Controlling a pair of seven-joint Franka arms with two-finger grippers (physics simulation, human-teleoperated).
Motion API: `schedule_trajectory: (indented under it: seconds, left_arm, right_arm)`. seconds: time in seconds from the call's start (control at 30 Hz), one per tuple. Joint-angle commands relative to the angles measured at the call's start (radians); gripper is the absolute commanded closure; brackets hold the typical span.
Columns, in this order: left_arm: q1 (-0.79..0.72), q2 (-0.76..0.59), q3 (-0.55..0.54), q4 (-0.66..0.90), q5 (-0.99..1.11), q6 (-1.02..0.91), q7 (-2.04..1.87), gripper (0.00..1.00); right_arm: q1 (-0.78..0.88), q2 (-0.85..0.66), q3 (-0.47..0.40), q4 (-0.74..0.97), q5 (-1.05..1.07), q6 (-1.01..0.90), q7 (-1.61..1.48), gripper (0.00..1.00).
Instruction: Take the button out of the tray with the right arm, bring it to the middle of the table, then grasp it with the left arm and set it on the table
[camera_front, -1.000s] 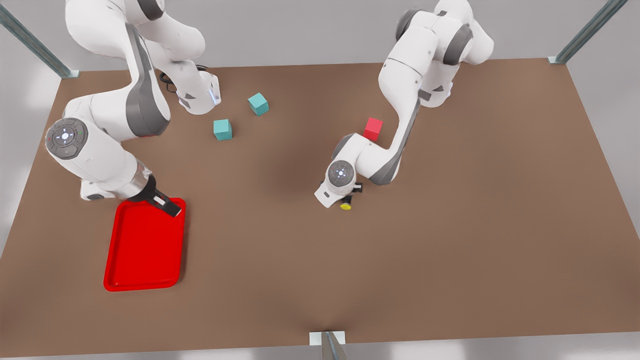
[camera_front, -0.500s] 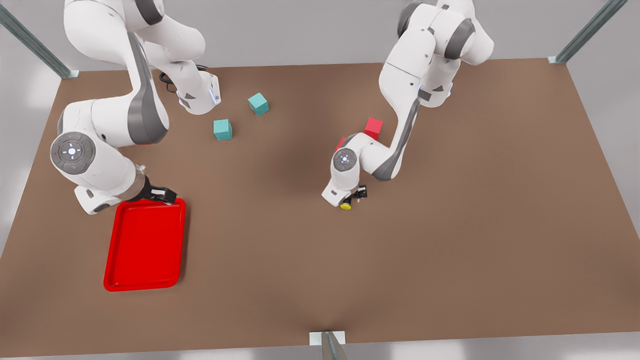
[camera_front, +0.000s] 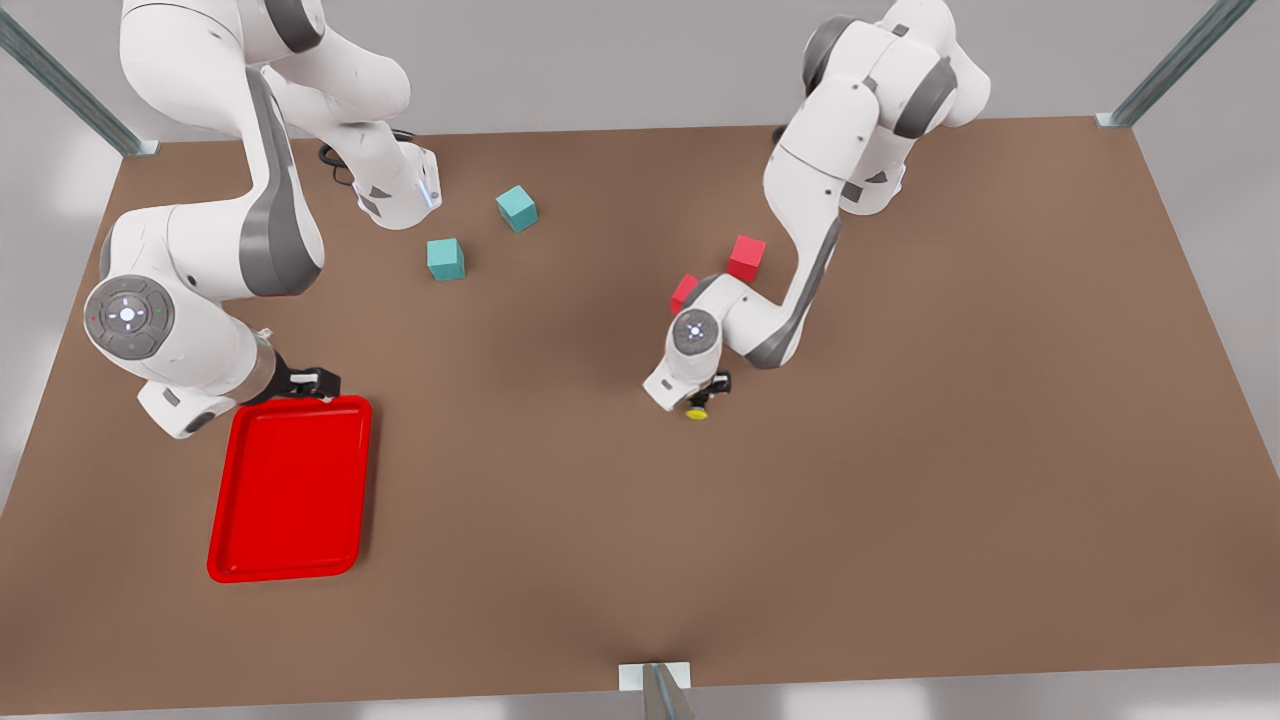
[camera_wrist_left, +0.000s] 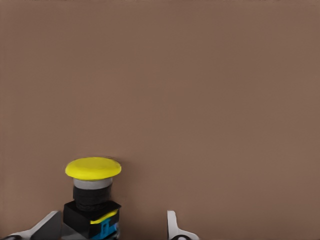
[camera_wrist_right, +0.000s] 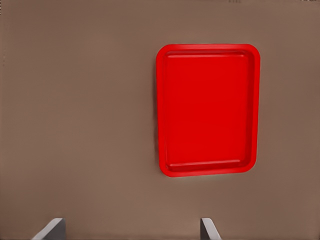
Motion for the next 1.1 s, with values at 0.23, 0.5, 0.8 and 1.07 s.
schedule_trajectory:
  seconds: [0.23, 0.5, 0.8, 1.07]
  left_arm:
    - [0.002, -0.008, 0.000, 0.011, 0.000, -0.040, 0.104, 0.00]
    - [0.009, -0.005, 0.003, 0.040, 0.066, -0.040, 0.456, 0.00]
    - [0.045, 0.019, -0.076, 0.048, 0.088, -0.040, 0.607, 0.01]
    - [0.053, 0.018, -0.078, 0.048, 0.086, -0.063, 0.605, 0.26]
  right_arm:
    - [-0.001, -0.001, 0.000, 0.001, -0.001, -0.004, -0.140, 0.00]
    - [0.000, -0.001, 0.000, 0.004, 0.006, -0.003, -0.137, 0.00]
    - [-0.001, -0.001, 0.000, 0.007, 0.009, 0.000, -0.135, 0.00]
    - [0.008, -0.001, 0.000, 0.007, 0.012, 0.000, -0.133, 0.00]
